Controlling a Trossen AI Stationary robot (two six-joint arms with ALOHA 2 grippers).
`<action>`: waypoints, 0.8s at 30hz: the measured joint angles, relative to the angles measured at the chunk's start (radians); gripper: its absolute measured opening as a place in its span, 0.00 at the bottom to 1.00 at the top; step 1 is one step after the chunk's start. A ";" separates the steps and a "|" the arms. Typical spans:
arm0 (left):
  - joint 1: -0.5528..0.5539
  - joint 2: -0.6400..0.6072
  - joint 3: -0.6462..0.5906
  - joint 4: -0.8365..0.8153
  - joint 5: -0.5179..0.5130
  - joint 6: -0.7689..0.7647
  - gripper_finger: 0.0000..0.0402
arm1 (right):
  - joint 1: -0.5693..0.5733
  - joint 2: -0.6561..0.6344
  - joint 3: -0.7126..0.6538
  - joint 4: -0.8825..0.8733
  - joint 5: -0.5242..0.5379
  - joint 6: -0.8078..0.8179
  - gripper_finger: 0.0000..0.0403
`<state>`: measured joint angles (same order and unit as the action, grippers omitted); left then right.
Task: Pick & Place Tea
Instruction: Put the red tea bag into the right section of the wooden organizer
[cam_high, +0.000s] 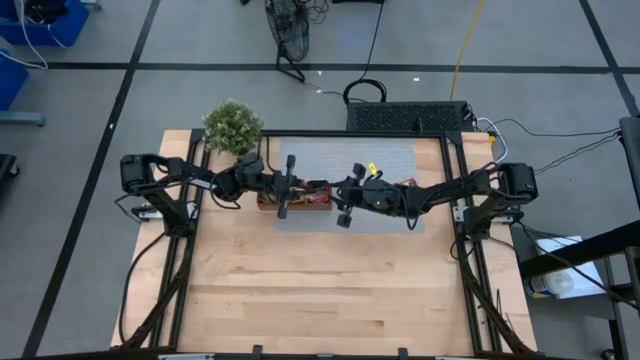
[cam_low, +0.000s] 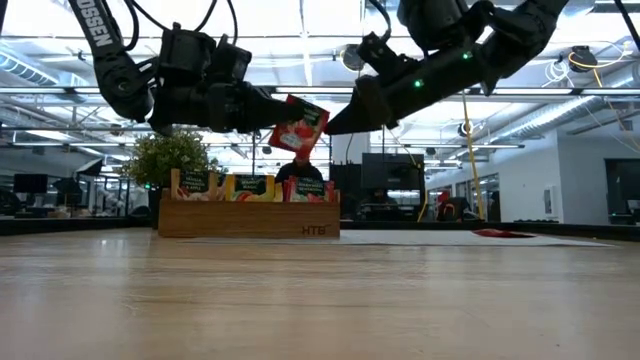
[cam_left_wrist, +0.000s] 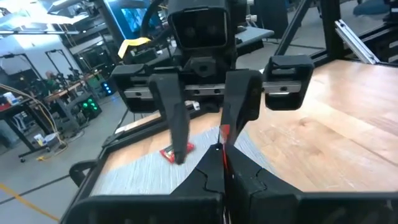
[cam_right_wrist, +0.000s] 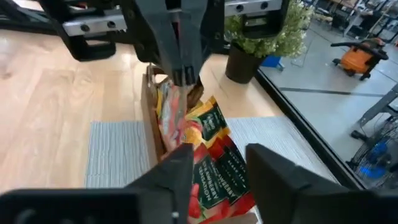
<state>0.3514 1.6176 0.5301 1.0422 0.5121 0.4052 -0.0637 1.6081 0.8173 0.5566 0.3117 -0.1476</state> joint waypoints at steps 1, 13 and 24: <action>0.002 0.000 0.000 -0.002 0.001 0.002 0.00 | 0.000 0.000 0.000 -0.004 0.000 0.000 0.35; 0.015 0.000 0.000 -0.046 0.000 0.031 0.00 | -0.006 -0.029 0.001 0.042 -0.145 0.083 0.48; 0.014 0.000 0.000 -0.045 0.002 0.027 0.00 | -0.060 0.005 0.001 0.079 -0.221 0.113 0.40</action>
<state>0.3653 1.6176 0.5301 0.9970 0.5137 0.4321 -0.1235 1.6128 0.8181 0.6358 0.0907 -0.0349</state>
